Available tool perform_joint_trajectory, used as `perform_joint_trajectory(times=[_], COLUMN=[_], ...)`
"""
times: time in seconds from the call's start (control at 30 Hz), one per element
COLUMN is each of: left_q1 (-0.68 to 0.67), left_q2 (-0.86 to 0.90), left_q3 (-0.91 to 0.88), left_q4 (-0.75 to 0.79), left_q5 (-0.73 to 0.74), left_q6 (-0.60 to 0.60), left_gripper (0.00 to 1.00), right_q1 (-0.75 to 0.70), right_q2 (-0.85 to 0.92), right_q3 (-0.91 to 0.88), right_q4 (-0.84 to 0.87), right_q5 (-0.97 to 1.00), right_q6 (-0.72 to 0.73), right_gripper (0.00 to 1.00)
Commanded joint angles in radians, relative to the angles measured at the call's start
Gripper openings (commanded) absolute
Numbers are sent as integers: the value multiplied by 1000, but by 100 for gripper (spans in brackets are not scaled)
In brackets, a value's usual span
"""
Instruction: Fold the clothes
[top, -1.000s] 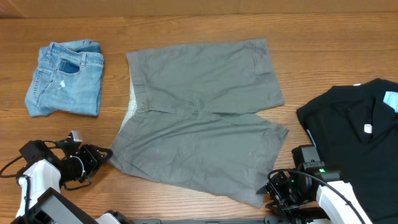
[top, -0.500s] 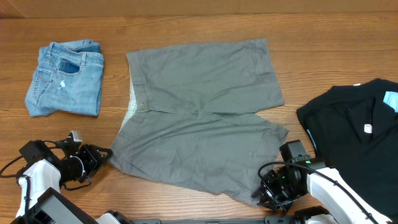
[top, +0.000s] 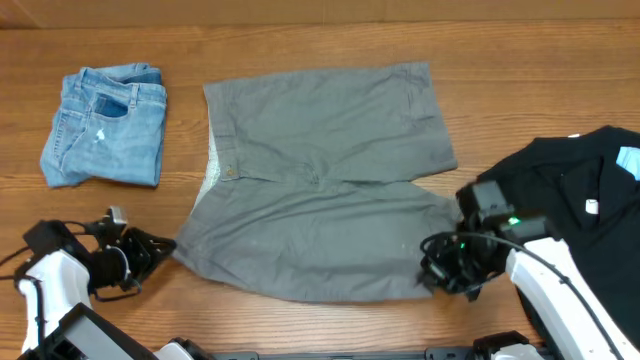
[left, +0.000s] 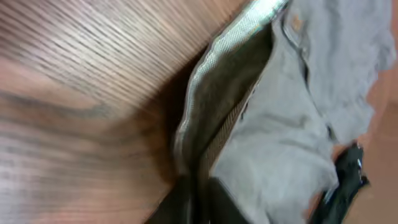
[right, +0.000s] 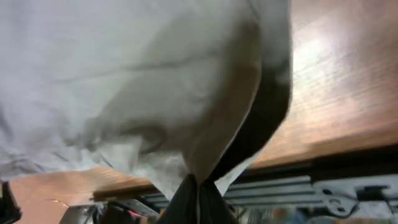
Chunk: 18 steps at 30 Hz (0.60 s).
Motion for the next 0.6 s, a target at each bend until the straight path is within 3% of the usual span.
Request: perform_joint_trajectory(times=[0.0,0.2,0.57], left_q1=[-3,-3,-3], left_q2=[-34,-182,-454], left_q3=[134,229,288], left_q4=[-115,-214,-301], left_q5=[19,16,-11], left_q6=[61,62,45], left_gripper=[4,4,4], right_q1=[3,3,3], right_q2=[-14,-34,-34], right_q3=[154,399,600], right_q4=[-58,-148,-185], right_q5=[122,260,339], right_q6=[-41,-55,-58], right_gripper=[4,4,4])
